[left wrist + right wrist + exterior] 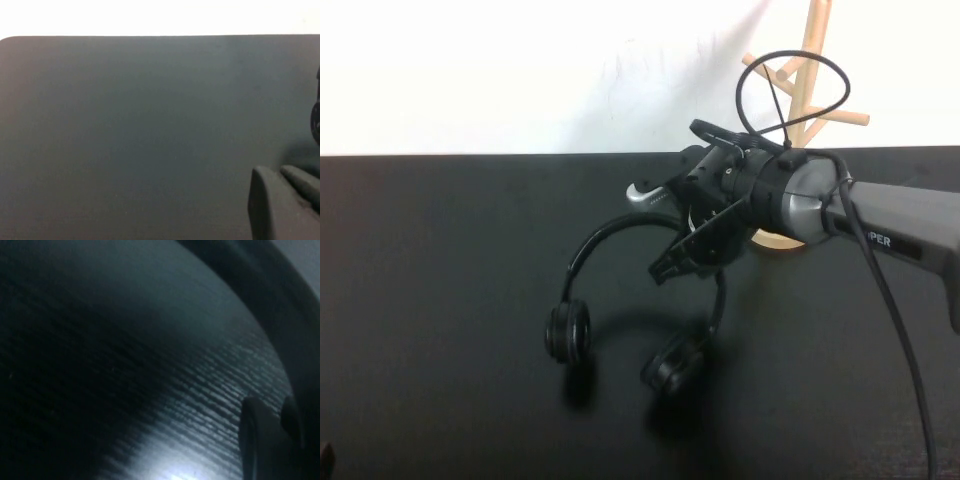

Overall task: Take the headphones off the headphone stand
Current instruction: Place the headphones on the table

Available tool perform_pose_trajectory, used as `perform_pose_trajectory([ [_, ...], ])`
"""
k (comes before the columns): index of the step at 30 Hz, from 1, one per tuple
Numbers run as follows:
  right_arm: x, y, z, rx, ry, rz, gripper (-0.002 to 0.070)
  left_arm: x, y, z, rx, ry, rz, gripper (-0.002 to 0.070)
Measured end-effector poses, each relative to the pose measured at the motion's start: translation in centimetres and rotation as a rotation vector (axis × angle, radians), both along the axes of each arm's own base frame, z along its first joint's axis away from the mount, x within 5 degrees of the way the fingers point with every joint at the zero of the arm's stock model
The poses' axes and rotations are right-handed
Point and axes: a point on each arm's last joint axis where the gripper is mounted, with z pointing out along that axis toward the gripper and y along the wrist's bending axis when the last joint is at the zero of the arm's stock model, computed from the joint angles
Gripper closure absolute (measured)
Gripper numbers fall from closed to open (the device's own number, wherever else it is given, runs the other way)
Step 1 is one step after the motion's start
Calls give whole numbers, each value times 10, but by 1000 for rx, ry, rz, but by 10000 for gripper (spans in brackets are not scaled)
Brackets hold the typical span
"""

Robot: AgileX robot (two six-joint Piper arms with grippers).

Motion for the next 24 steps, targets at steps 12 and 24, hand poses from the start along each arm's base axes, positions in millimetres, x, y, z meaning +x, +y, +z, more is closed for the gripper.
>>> perform_pose_trajectory([
  [12, 1, 0, -19, -10, 50, -9, 344, 0, 0, 0, 0, 0, 0, 678],
  [24, -44, -11, 88, -54, 15, -18, 530, 0, 0, 0, 0, 0, 0, 678],
])
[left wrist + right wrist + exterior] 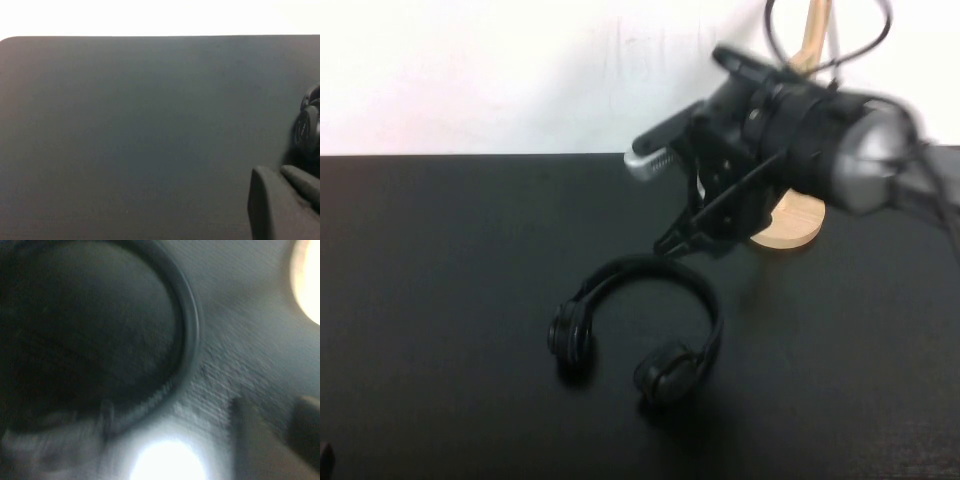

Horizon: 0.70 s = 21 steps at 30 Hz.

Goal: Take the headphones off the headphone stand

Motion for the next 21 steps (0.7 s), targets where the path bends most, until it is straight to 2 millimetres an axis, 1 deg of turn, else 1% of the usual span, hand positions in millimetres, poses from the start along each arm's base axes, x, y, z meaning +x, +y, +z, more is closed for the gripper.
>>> perform_pose_trajectory([
  [1, -7, 0, 10, -4, -5, 2, 584, 0, 0, 0, 0, 0, 0, 678],
  [2, -15, -2, 22, -6, -8, 4, 618, 0, 0, 0, 0, 0, 0, 678],
  [3, -23, -5, 34, -6, -11, 2, 641, 0, 0, 0, 0, 0, 0, 678],
  [5, -36, -12, 55, -2, -20, -6, 664, 0, 0, 0, 0, 0, 0, 678],
  [10, -70, -33, 115, 91, -107, -3, 680, 0, 0, 0, 0, 0, 0, 678],
  [12, -86, -45, 139, 152, -142, 2, 682, 0, 0, 0, 0, 0, 0, 678],
  [16, -122, -72, 173, 269, -161, 31, 682, 0, 0, 0, 0, 0, 0, 678],
  [21, -156, -105, 207, 354, -239, 61, 682, 0, 0, 0, 0, 0, 0, 678],
])
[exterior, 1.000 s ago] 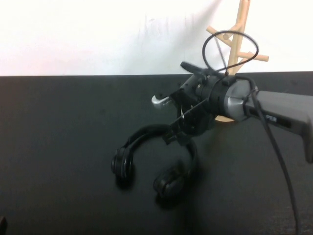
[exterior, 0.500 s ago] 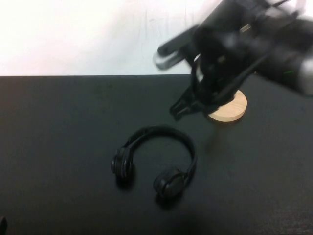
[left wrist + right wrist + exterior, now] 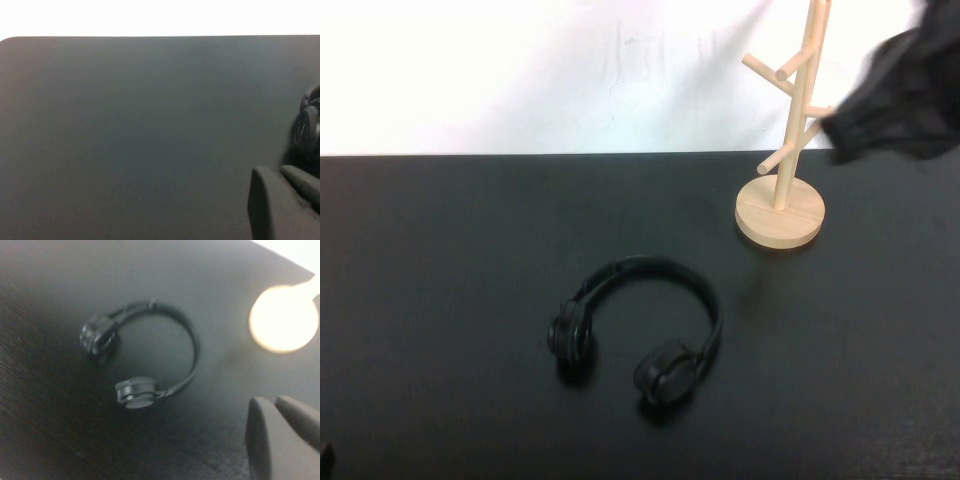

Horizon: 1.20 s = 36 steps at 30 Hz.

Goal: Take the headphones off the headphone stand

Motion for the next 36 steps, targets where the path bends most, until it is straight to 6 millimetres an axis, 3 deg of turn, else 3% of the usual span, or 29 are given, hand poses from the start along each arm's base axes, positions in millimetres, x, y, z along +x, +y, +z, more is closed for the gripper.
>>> perform_pose_trajectory([
  [4, -19, -23, 10, -41, -83, 52, 682, 0, 0, 0, 0, 0, 0, 678],
  [11, -44, -60, -14, -134, -110, 21, 682, 0, 0, 0, 0, 0, 0, 678],
  [17, -55, -103, -74, -118, -239, -80, 682, 0, 0, 0, 0, 0, 0, 678],
  [25, -78, -144, -194, -55, -456, -246, 682, 0, 0, 0, 0, 0, 0, 678],
  [28, -92, -153, -225, -30, -559, -312, 682, 0, 0, 0, 0, 0, 0, 678],
  [33, -110, -163, -260, 75, -687, -484, 682, 0, 0, 0, 0, 0, 0, 678],
  [36, -119, -166, -268, 186, -748, -585, 682, 0, 0, 0, 0, 0, 0, 678],
])
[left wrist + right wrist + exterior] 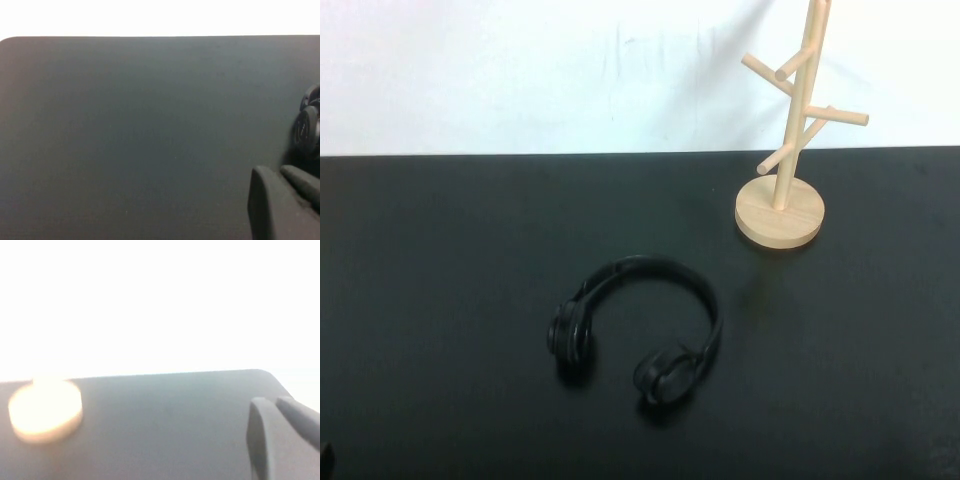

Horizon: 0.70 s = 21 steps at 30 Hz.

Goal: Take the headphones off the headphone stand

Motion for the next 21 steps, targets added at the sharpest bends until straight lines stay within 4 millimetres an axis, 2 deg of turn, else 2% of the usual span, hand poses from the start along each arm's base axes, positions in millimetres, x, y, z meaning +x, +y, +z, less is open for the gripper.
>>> perform_pose_trajectory([
  [4, -6, 0, 4, 94, -90, -10, 682, 0, 0, 0, 0, 0, 0, 678],
  [14, -5, 6, 3, 91, -70, 100, 682, 0, 0, 0, 0, 0, 0, 678],
  [21, -5, 7, -1, 68, -27, 109, 682, 0, 0, 0, 0, 0, 0, 678],
])
